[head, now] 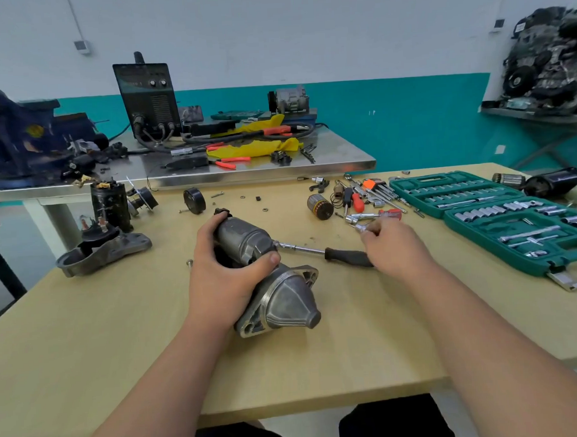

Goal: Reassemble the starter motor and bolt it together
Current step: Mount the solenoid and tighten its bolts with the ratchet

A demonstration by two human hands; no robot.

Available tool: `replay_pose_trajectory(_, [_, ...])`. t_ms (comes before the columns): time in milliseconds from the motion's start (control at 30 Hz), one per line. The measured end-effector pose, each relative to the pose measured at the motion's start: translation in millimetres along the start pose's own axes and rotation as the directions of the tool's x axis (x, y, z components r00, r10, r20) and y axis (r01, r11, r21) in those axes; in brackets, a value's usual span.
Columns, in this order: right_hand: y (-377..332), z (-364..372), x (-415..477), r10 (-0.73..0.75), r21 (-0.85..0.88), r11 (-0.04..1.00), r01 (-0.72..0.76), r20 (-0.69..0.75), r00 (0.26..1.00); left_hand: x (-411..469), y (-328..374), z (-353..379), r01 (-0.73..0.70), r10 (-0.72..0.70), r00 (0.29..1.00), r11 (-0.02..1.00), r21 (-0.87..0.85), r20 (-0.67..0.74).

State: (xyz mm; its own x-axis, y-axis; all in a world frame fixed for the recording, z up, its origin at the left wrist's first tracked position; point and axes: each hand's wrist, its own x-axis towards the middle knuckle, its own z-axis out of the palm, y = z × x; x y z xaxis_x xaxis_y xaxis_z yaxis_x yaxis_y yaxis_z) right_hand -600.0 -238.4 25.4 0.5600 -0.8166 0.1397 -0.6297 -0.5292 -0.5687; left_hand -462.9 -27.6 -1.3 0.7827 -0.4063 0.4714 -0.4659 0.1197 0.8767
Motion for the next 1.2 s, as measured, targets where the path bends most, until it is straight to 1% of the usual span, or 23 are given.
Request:
replay_pose_trajectory(33, [11, -6, 7, -0.026, -0.104, 0.994, 0.026, -0.005, 1.0, 2, 0, 0, 0.01, -0.01, 1.0, 1.0, 0.013, -0.01])
replay_pose_trajectory(67, [19, -9, 13, -0.07, -0.21, 0.975, 0.073, 0.022, 0.997, 6, 0, 0, 0.023, -0.022, 1.0, 0.999, 0.029, -0.02])
replay_pose_trajectory(100, [25, -10, 19, -0.117, -0.302, 0.944, 0.134, 0.074, 0.99, 9, 0, 0, 0.034, -0.033, 0.999, 0.998, 0.047, -0.031])
replay_pose_trajectory(167, [31, -7, 26, -0.18, -0.428, 0.865, 0.263, 0.225, 0.958, 16, -1, 2, 0.048, -0.044, 0.998, 0.996, 0.08, -0.053])
replay_pose_trajectory(233, [33, -4, 30, -0.214, -0.48, 0.795, 0.371, 0.35, 0.912, 22, -3, 6, 0.05, -0.043, 0.996, 0.993, 0.107, -0.073])
replay_pose_trajectory(267, [34, -2, 32, -0.233, -0.488, 0.771, 0.408, 0.379, 0.895, 25, -4, 7, 0.053, -0.043, 0.996, 0.992, 0.117, -0.084])
replay_pose_trajectory(333, [40, -1, 32, -0.301, -0.5, 0.732, 0.463, 0.373, 0.878, 28, -8, 9, 0.062, -0.047, 0.993, 0.99, 0.131, -0.11])
replay_pose_trajectory(400, [47, -2, 25, -0.388, -0.452, 0.737, 0.503, 0.327, 0.862, 30, -12, 10, 0.072, -0.053, 0.99, 0.987, 0.14, -0.133])
replay_pose_trajectory(433, [48, -4, 21, -0.428, -0.386, 0.769, 0.51, 0.283, 0.858, 30, -13, 11, 0.077, -0.057, 0.989, 0.986, 0.147, -0.139])
replay_pose_trajectory(467, [49, -6, 16, -0.455, -0.295, 0.81, 0.507, 0.231, 0.86, 31, -14, 11, 0.082, -0.06, 0.988, 0.985, 0.153, -0.144])
replay_pose_trajectory(533, [46, -14, 1, -0.459, -0.054, 0.884, 0.464, 0.09, 0.884, 33, -14, 12, 0.09, -0.066, 0.986, 0.983, 0.161, -0.151])
replay_pose_trajectory(567, [44, -19, -7, -0.443, 0.086, 0.893, 0.441, 0.01, 0.896, 33, -14, 13, 0.095, -0.07, 0.986, 0.982, 0.162, -0.154])
replay_pose_trajectory(600, [42, -22, -16, -0.427, 0.202, 0.881, 0.429, -0.053, 0.903, 34, -14, 14, 0.099, -0.073, 0.985, 0.982, 0.164, -0.156])
replay_pose_trajectory(633, [40, -25, -24, -0.42, 0.271, 0.863, 0.427, -0.086, 0.903, 34, -13, 14, 0.101, -0.075, 0.985, 0.981, 0.166, -0.157])
replay_pose_trajectory(667, [38, -26, -32, -0.427, 0.304, 0.848, 0.434, -0.093, 0.899, 33, -13, 14, 0.102, -0.075, 0.984, 0.981, 0.168, -0.159])
replay_pose_trajectory(733, [36, -25, -44, -0.455, 0.318, 0.829, 0.46, -0.095, 0.886, 32, -12, 14, 0.107, -0.079, 0.983, 0.98, 0.167, -0.164])
replay_pose_trajectory(967, [51, -24, -59, -0.495, 0.328, 0.778, 0.535, -0.204, 0.845, 29, -7, 13, 0.121, -0.097, 0.982, 0.982, 0.147, -0.162])
replay_pose_trajectory(1067, [52, -25, -63, -0.518, 0.339, 0.74, 0.582, -0.265, 0.813, 28, -7, 13, 0.12, -0.095, 0.982, 0.981, 0.15, -0.164])
replay_pose_trajectory(1200, [50, -23, -66, -0.547, 0.361, 0.701, 0.615, -0.281, 0.789, 29, -8, 13, 0.12, -0.095, 0.982, 0.982, 0.149, -0.163])
